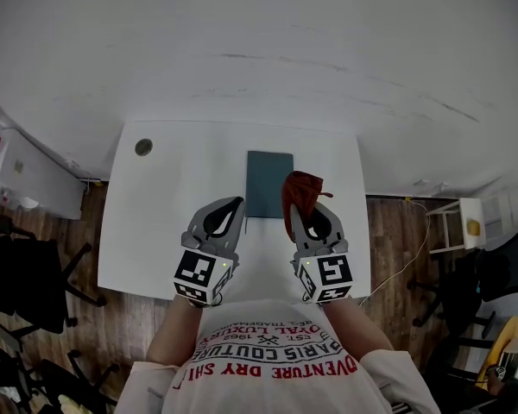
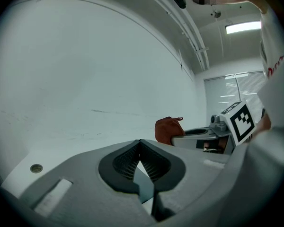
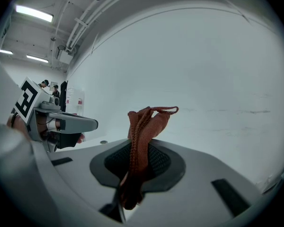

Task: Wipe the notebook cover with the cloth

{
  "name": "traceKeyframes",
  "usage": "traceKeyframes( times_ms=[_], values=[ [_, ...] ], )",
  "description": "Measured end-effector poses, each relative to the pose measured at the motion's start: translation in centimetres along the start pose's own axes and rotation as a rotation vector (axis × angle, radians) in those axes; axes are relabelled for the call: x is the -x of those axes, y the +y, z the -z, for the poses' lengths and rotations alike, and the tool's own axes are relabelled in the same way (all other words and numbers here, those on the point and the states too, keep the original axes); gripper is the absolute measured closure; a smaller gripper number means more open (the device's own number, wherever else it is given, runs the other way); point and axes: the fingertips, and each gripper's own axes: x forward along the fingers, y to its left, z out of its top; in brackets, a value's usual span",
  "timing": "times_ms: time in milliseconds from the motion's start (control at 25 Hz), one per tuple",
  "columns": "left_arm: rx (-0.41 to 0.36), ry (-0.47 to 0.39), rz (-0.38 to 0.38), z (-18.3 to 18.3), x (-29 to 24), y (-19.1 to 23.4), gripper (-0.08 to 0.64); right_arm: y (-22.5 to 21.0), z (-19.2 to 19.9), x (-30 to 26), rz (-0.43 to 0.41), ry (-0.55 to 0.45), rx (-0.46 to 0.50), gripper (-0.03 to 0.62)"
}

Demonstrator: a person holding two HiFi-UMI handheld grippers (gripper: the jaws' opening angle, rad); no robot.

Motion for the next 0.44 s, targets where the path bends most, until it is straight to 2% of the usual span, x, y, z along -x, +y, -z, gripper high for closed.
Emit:
traceKeyframes(
  times_ms=[440],
  values=[
    [-0.002,0.009,0.002,0.23,-0.08,-0.03,0.551,-0.19,0.53,-0.31,0.008,0.014,-0.001,0.522]
  ],
)
